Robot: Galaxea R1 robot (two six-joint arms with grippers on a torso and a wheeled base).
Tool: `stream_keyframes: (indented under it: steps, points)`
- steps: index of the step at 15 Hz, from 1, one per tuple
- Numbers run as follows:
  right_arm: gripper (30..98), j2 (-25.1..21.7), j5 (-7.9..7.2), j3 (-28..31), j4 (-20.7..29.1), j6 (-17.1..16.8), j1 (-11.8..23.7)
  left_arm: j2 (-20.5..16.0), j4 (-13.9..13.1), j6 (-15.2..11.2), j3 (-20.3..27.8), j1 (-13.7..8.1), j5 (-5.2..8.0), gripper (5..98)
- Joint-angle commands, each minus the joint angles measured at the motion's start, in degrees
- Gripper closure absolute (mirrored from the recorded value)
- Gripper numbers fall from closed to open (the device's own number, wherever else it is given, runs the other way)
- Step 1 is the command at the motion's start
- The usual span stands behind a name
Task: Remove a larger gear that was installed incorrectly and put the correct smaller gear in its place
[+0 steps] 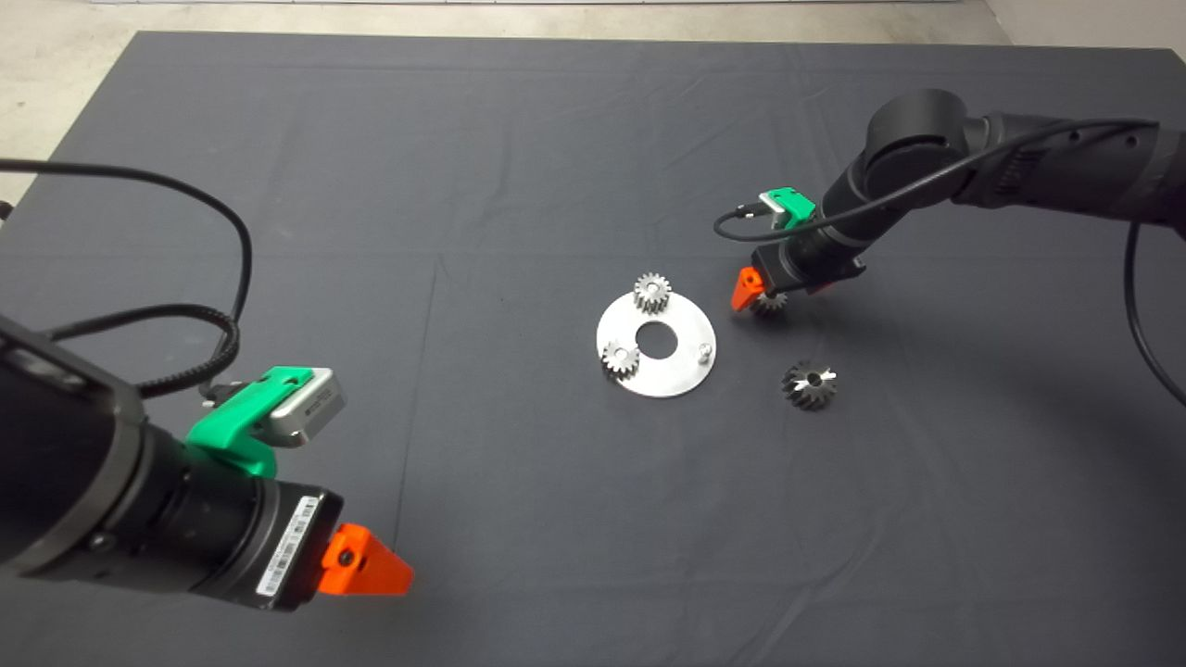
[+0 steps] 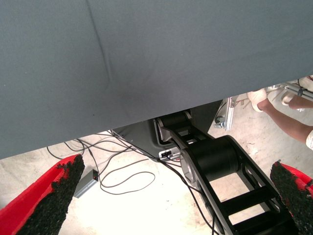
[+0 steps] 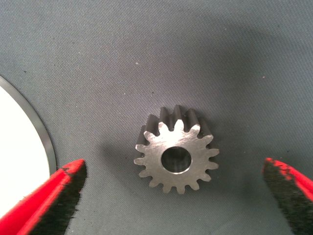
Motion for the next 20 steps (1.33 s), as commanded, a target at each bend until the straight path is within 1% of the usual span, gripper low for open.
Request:
stream_keyframes:
  steps: [1, 2, 3, 4, 7, 9, 12, 13, 14, 17, 19, 20]
  points:
    - [35.9, -0.06, 0.06, 0.07, -1.64, -0.3, 1.1, -0.14, -0.92, 0.16, 0.75, -0.53, 0.05, 5.5]
    - [37.6, -0.06, 0.06, 0.07, -1.64, -0.3, 1.1, -0.14, -0.92, 0.16, 0.75, -0.53, 0.05, 5.5]
    - [37.8, -0.06, 0.06, 0.07, -1.64, -0.3, 1.1, -0.14, -0.92, 0.16, 0.75, -0.53, 0.05, 5.5]
    - [41.2, -0.06, 0.06, 0.07, -1.64, -0.3, 1.1, -0.14, -0.92, 0.16, 0.75, -0.53, 0.05, 5.5]
    - [42.9, -0.06, 0.06, -0.19, -1.71, -0.38, 1.03, -0.14, -0.92, 0.16, 0.75, -0.53, 0.05, 5.5]
    - [47.2, -0.06, 0.06, -0.19, -2.25, -0.47, 0.93, -0.05, -0.92, 0.11, 0.66, -0.53, -0.04, 5.5]
    - [48.1, -0.01, 0.06, -0.19, -2.43, -0.47, 0.84, -0.14, -0.92, 0.08, 0.75, -0.53, -0.12, 5.5]
    - [51.4, -0.06, 0.15, -0.19, -2.43, -0.47, 0.84, -0.14, -0.92, 0.08, 0.75, -0.53, -0.12, 5.5]
    - [53.3, -0.06, 0.15, -0.34, -2.43, -0.5, 0.84, -0.14, -0.92, 0.08, 0.75, -0.53, -0.12, 5.5]
    - [53.3, 0.03, 0.15, -1.69, -2.43, -0.65, 0.75, -0.14, -0.92, 0.08, 0.75, -0.53, -0.12, 5.5]
    - [57.6, 0.11, 0.24, -1.87, -2.43, -1.17, 0.75, -0.14, -0.92, 0.08, 0.75, -0.53, -0.12, 5.5]
    - [58.0, 0.17, 0.24, -2.21, -2.43, -1.17, 0.72, -0.22, -0.92, 0.08, 0.75, -0.53, -0.03, 5.5]
